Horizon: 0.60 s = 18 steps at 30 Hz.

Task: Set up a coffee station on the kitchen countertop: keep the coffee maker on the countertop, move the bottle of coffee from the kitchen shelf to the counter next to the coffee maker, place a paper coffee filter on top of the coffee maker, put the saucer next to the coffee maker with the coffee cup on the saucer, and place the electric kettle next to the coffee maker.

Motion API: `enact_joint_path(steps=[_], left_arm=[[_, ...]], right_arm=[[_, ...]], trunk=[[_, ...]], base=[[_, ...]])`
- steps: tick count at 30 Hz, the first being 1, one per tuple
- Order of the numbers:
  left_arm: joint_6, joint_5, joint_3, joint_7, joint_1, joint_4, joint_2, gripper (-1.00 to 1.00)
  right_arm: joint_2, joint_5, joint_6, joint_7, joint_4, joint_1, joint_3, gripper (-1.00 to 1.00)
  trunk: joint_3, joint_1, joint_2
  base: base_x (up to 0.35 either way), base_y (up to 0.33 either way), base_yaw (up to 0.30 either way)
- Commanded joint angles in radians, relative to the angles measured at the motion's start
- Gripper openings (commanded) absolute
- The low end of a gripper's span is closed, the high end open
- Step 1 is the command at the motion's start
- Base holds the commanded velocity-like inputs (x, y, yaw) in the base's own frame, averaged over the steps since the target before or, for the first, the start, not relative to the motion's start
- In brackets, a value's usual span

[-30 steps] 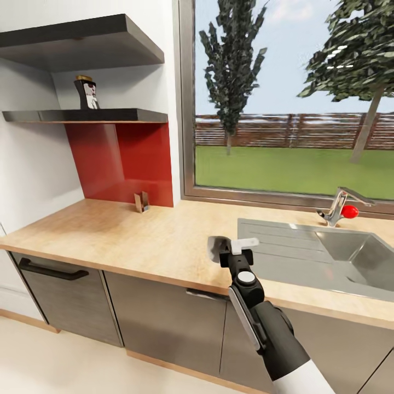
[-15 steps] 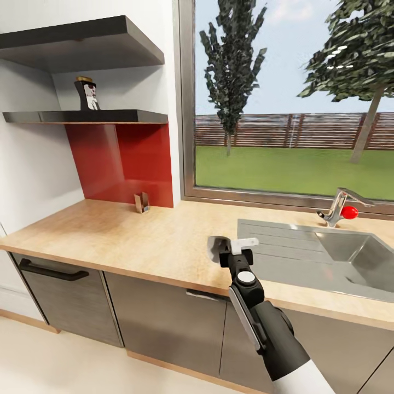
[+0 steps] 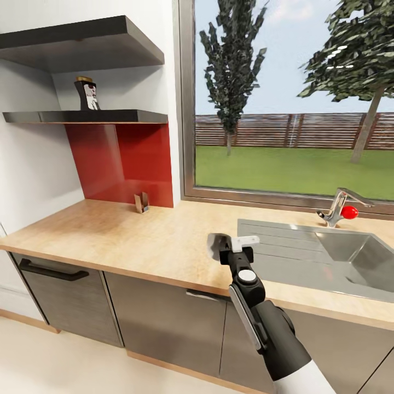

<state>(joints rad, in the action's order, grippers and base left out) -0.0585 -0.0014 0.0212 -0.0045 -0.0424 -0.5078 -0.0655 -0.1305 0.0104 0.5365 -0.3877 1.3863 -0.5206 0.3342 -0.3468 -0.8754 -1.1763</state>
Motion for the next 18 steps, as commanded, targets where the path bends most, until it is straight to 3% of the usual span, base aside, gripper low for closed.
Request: enact_joint_path(steps=[1,8,18], left_arm=[[-0.001,0.0,0.002,-0.001,-0.001,-0.002,0.0,1.0],[-0.001,0.0,0.002,0.0,-0.001,-0.002,0.001,1.0],[-0.001,0.0,0.002,0.0,-0.001,-0.002,0.0,1.0]], right_arm=[[0.0,0.003,0.005,-0.006,0.002,-0.001,0.002,-1.0],[0.0,0.004,0.004,-0.005,0.002,-0.001,0.002,-1.0],[0.0,0.003,0.004,-0.006,0.002,-0.001,0.002,-1.0]], trunk=[[-0.001,0.0,-0.001],[0.0,0.0,-0.001],[0.007,0.0,-0.001]], base=[[0.0,-0.201,0.0],[0.0,-0.098,-0.027],[0.0,-0.005,-0.213]])
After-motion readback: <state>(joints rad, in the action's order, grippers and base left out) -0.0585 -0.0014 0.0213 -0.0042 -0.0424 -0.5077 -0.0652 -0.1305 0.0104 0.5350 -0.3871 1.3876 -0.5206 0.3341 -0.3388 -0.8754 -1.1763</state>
